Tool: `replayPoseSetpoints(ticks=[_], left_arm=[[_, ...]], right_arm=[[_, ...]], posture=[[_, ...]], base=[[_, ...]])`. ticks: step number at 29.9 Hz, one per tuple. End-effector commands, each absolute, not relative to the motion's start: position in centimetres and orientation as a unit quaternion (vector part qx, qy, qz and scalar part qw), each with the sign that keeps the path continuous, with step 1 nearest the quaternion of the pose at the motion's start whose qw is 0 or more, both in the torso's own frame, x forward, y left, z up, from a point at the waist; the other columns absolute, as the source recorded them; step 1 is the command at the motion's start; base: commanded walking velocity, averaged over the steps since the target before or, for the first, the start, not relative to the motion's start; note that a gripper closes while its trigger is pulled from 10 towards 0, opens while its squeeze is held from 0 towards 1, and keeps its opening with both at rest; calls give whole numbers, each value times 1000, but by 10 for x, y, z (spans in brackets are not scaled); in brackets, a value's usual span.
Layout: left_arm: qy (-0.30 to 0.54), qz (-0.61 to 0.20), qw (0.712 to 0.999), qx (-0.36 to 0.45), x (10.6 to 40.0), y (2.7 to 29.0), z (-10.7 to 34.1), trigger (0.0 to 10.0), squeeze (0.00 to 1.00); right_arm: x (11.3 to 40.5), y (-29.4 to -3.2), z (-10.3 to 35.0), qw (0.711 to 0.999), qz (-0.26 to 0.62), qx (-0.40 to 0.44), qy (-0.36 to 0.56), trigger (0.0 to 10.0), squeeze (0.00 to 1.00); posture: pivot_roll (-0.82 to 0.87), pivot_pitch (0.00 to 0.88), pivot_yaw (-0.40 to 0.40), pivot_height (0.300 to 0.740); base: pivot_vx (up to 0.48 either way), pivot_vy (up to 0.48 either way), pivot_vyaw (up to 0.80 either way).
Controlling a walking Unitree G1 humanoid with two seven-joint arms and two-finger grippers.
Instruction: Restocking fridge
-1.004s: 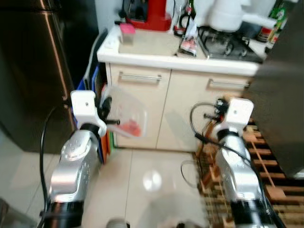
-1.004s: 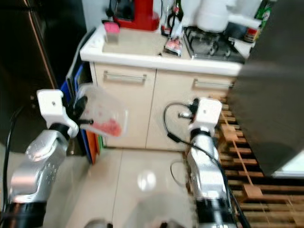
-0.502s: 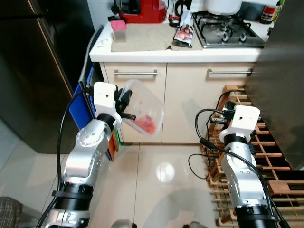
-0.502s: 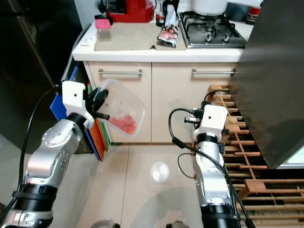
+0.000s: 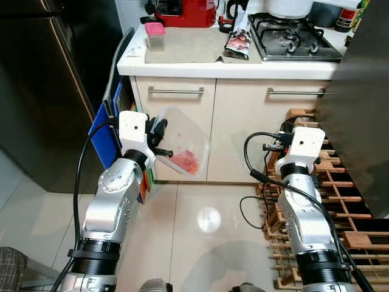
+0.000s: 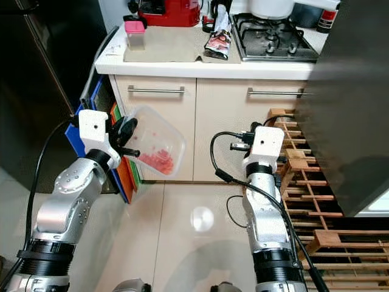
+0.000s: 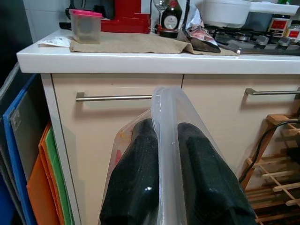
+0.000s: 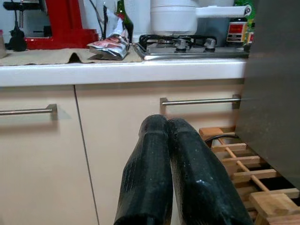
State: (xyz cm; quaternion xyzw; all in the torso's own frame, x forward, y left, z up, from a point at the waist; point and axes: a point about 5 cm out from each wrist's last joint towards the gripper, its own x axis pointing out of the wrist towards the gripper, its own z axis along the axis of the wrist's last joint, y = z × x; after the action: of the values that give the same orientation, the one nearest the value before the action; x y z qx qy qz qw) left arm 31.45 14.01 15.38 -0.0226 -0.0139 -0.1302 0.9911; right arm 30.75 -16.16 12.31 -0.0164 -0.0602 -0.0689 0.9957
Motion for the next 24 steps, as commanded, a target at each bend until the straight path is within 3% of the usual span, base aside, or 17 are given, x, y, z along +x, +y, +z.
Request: replayPoseSetpoints(ticks=[1, 8, 24], left_arm=[[-34, -127, 991, -16, 318, 141, 163, 10000, 0], [-42, -128, 991, -15, 319, 140, 166, 10000, 0], [-45, -122, 991, -5, 321, 144, 167, 10000, 0]], right_arm=[[309, -161, 126, 995, -66, -17, -70, 10000, 0], [308, -162, 125, 995, -67, -20, -70, 10000, 0], [308, -160, 124, 995, -63, -22, -70, 10000, 0]], posture=[[62, 0, 4, 711], [62, 0, 2, 711], [58, 0, 6, 711]], base=[[0, 0, 0], [0, 0, 0], [-263, 0, 0]])
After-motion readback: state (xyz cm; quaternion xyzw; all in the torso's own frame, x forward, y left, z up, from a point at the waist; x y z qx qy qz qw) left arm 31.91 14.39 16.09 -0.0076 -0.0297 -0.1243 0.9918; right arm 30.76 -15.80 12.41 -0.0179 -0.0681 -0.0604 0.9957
